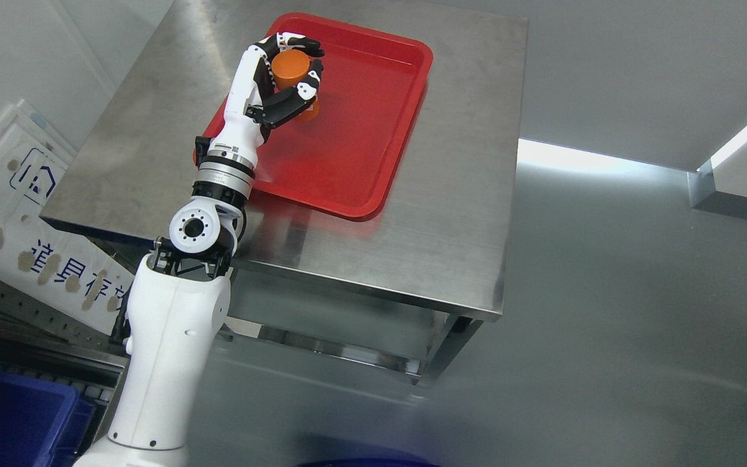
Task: Grab orange capacitor from left shelf to right desk
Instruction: 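Lower the left hand with the capacitor into the red tray, then open the left hand to release the capacitor upright in the tray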
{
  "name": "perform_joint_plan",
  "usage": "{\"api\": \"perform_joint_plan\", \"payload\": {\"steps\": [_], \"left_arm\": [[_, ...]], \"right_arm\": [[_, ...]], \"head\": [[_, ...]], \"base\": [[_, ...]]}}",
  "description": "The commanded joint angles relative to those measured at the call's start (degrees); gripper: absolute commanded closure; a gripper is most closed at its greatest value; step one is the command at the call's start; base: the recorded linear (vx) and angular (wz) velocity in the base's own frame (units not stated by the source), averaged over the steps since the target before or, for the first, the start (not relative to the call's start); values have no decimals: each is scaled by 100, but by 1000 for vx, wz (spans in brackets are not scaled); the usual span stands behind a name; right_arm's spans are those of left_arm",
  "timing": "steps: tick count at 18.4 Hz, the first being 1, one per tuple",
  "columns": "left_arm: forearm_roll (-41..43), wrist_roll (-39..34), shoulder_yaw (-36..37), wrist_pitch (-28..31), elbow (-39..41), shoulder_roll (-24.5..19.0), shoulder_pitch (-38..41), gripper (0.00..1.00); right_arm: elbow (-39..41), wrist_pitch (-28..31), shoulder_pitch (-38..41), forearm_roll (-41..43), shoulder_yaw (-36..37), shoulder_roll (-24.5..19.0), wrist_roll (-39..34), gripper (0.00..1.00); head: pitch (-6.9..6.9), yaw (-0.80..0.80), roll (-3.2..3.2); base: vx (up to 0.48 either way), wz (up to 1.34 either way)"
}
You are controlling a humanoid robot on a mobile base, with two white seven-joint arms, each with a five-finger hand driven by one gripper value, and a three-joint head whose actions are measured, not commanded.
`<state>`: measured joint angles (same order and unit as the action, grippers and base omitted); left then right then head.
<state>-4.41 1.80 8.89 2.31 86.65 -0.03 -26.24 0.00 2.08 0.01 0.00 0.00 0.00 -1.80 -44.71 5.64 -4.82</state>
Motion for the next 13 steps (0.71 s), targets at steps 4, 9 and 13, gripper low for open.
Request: {"api": "perform_joint_plan", "payload": {"steps": [4, 9, 13], "left_arm": [[28, -13, 254, 23, -922, -97, -329, 88], [28, -4, 298, 356, -913, -97, -443, 50], [28, 22, 263, 551, -896, -97, -487, 11]], "right_arm": [[193, 3, 79, 0, 62, 100, -5, 0], [193, 3, 79, 0, 62, 100, -5, 0], [193, 3, 79, 0, 62, 100, -5, 0]], "head": [[0, 0, 0], [0, 0, 0], [0, 0, 0]], "base": [[0, 0], [0, 0], [0, 0]]}}
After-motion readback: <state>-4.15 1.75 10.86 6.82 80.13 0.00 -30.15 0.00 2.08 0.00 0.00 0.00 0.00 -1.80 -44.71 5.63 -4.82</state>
